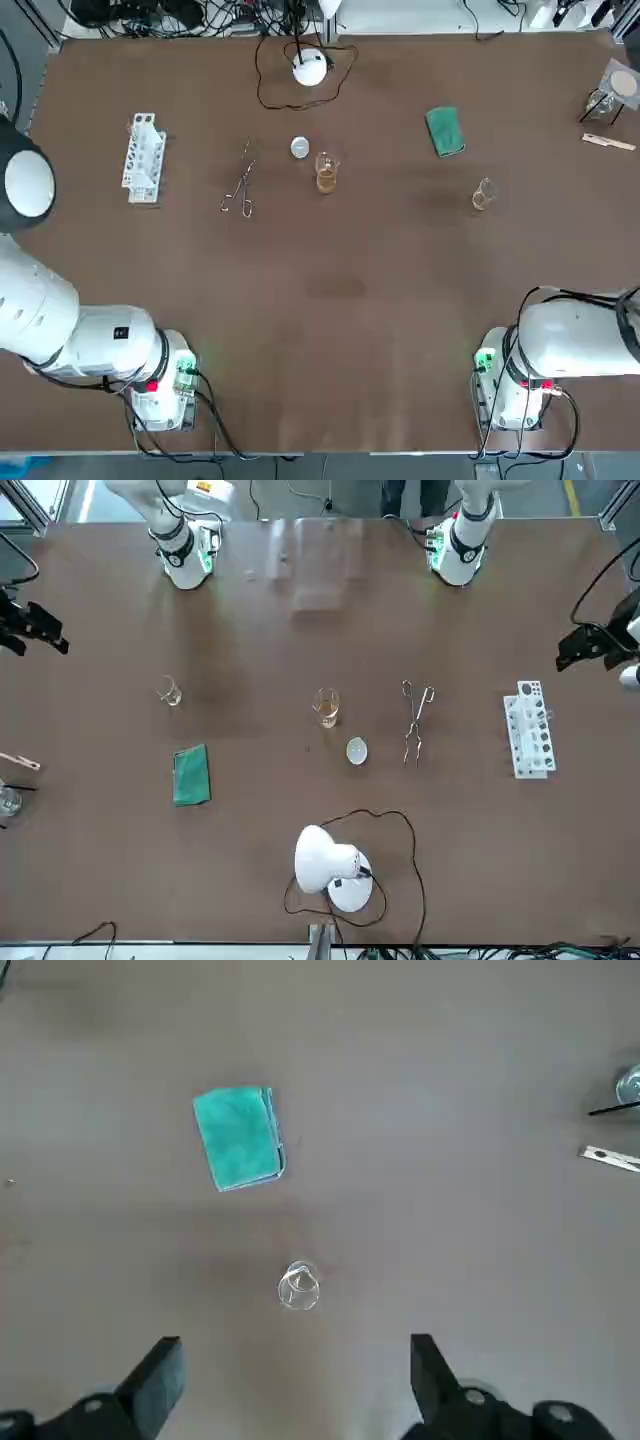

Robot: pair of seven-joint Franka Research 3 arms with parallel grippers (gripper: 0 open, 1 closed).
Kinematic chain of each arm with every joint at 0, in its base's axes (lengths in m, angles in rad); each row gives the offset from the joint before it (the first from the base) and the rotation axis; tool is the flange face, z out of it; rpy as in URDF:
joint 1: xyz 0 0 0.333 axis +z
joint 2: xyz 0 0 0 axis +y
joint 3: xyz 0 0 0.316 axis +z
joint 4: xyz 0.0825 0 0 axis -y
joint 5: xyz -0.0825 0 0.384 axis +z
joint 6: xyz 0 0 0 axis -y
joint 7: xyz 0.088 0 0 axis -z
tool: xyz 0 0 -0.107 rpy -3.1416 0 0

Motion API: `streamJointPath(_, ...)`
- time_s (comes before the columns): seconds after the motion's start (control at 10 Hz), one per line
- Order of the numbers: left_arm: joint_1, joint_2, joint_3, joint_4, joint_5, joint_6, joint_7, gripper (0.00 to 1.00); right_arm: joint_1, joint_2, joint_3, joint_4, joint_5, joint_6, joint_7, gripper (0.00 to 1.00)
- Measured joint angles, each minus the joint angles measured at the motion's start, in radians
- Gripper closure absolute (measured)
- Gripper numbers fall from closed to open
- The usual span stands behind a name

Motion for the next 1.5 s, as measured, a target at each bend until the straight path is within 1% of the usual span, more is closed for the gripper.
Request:
streamJointPath(0.4, 0.005, -0.017, 0.002, 0.004, -0.008, 0.002, 0.003, 0.00, 0.000, 0.000, 0.000, 0.000, 0.000, 0.000, -0.002, 0.00)
streamJointPath(0.5, 0.023, -0.017, 0.004, 0.010, -0.027, 0.004, 0.013, 0.00, 0.000, 0.000, 0.000, 0.000, 0.000, -0.001, -0.007, 0.00)
streamJointPath(0.6, 0.063, -0.017, 0.006, 0.016, -0.060, 0.006, 0.050, 0.00, 0.000, 0.000, 0.000, -0.001, 0.000, -0.001, -0.014, 0.00)
streamJointPath(0.8, 0.152, -0.017, 0.013, 0.024, -0.122, 0.008, 0.208, 0.00, 0.000, 0.000, 0.002, -0.002, 0.001, 0.003, -0.084, 0.00)
streamJointPath(1.0, 0.206, -0.004, 0.018, 0.023, -0.146, 0.007, 0.385, 0.00, 0.001, 0.000, 0.006, -0.010, 0.008, 0.034, -0.217, 0.00)
streamJointPath(1.1, 0.247, 0.009, 0.020, 0.023, -0.186, 0.007, 0.490, 0.00, 0.001, 0.001, 0.006, -0.022, 0.021, 0.050, -0.292, 0.00)
streamJointPath(1.2, 0.298, 0.024, 0.021, 0.023, -0.224, 0.007, 0.585, 0.00, -0.004, 0.002, 0.004, -0.051, 0.059, 0.082, -0.387, 0.00)
streamJointPath(1.4, 0.382, 0.056, 0.022, 0.022, -0.275, 0.007, 0.753, 0.00, -0.066, 0.004, 0.000, -0.166, 0.194, 0.195, -0.687, 0.00)
streamJointPath(1.5, 0.398, 0.074, 0.022, 0.022, -0.281, 0.007, 0.838, 0.00, -0.106, 0.007, -0.005, -0.226, 0.254, 0.240, -0.845, 0.00)
